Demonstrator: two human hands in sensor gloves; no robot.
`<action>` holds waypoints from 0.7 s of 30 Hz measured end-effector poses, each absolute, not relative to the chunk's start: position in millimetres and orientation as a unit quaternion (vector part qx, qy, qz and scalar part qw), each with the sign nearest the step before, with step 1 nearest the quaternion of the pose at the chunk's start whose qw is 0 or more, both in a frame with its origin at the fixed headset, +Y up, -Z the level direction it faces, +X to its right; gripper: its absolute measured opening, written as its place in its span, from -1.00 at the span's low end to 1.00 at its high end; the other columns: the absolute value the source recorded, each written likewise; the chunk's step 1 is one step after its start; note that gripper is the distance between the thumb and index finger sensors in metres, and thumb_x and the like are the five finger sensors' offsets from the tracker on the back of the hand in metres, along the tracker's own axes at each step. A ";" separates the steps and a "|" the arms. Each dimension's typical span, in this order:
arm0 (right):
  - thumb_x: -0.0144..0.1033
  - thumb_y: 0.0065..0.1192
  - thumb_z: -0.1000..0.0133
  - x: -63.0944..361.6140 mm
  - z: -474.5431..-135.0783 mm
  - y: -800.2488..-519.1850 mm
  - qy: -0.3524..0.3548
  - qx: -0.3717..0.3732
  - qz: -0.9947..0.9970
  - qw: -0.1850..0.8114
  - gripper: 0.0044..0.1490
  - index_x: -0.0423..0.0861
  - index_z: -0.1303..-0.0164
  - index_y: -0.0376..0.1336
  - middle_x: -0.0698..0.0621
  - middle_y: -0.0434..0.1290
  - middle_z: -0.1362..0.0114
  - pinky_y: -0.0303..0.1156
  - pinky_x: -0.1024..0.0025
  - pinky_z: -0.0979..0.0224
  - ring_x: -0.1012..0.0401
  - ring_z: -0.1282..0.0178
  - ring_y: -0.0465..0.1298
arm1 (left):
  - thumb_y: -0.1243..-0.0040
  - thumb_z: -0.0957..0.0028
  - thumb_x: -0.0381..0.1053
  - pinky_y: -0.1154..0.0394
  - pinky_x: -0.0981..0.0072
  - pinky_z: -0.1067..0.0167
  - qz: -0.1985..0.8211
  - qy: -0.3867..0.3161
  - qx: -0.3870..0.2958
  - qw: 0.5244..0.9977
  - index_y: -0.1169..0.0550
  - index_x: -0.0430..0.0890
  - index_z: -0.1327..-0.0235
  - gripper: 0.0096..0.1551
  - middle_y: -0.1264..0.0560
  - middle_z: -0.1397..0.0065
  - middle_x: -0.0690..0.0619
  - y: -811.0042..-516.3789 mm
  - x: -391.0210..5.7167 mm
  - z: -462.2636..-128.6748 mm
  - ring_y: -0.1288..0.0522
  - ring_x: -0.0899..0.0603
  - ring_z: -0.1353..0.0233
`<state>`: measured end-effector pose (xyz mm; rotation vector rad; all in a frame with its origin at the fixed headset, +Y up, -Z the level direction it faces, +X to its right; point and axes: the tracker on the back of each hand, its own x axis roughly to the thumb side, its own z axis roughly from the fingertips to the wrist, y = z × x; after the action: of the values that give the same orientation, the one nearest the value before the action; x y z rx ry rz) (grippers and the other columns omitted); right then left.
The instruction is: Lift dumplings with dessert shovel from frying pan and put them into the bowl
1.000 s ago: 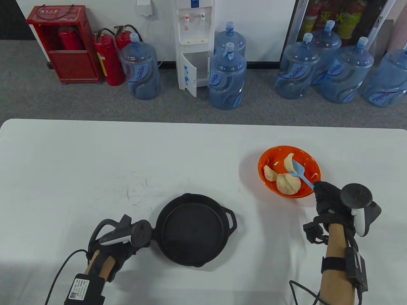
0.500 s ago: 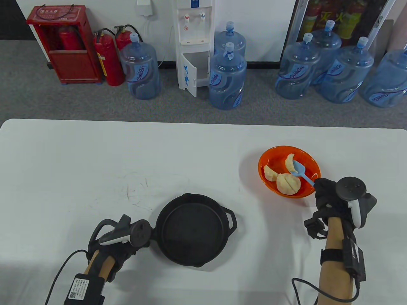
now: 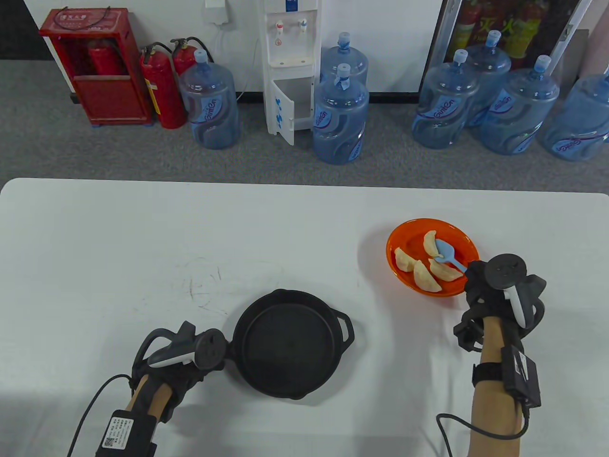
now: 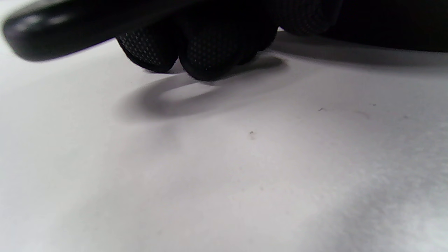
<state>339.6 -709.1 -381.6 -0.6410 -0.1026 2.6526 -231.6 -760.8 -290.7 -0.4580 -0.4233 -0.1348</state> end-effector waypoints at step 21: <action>-0.19 0.20 -0.34 314.8 -342.0 -656.0 -0.140 -0.155 0.966 0.149 -0.47 -0.01 -0.51 0.38 -0.11 0.46 -0.42 0.53 0.20 -0.09 0.22 0.07 0.55 | -0.01 -0.24 0.15 -0.52 -0.04 -0.46 -0.072 -0.206 -0.226 0.949 -0.31 0.04 -0.55 -0.39 -0.45 -0.43 0.11 -760.2 -231.1 -290.8 -0.62 0.07 -0.19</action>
<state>314.8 -656.0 -342.0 -0.4444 -0.4030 2.7777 -231.1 -760.2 -290.8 -0.4598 -0.4197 -0.1468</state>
